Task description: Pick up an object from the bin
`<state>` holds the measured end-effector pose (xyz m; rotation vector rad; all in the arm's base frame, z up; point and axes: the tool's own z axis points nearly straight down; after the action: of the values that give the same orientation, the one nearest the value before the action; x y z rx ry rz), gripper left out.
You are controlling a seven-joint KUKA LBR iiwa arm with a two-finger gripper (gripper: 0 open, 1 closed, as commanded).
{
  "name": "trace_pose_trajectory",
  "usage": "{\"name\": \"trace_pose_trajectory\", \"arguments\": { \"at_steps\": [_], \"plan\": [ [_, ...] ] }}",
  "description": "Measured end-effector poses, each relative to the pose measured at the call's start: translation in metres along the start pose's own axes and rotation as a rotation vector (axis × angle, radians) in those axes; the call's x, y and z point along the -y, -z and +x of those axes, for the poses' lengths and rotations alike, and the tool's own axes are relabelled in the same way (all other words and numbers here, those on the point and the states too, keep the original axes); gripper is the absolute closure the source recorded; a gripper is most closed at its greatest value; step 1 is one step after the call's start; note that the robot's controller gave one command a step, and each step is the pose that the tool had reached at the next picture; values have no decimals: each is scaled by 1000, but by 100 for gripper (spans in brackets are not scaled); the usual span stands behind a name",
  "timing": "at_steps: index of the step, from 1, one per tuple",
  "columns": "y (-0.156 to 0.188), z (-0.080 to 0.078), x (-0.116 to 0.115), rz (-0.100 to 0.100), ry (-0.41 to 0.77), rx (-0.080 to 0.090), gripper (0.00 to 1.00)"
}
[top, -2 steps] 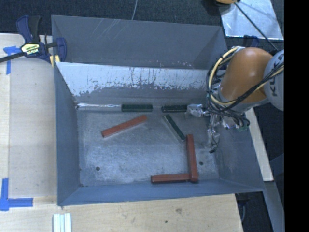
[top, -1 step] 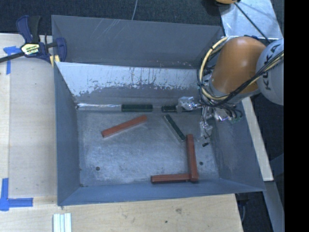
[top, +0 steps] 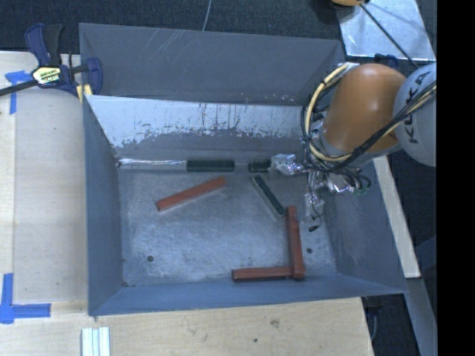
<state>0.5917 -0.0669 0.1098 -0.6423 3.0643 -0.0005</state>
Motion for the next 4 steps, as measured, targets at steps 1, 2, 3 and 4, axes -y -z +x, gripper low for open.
{"name": "trace_pose_trajectory", "arguments": {
  "at_steps": [1, 2, 3, 4],
  "plan": [
    [-13, 21, 5, -2, 173, -8, 0],
    [-22, 14, -9, -3, 347, -9, 0],
    [-21, 104, -28, -5, 588, -8, 100],
    [-21, 104, -28, -5, 588, -8, 100]
  ]
}}
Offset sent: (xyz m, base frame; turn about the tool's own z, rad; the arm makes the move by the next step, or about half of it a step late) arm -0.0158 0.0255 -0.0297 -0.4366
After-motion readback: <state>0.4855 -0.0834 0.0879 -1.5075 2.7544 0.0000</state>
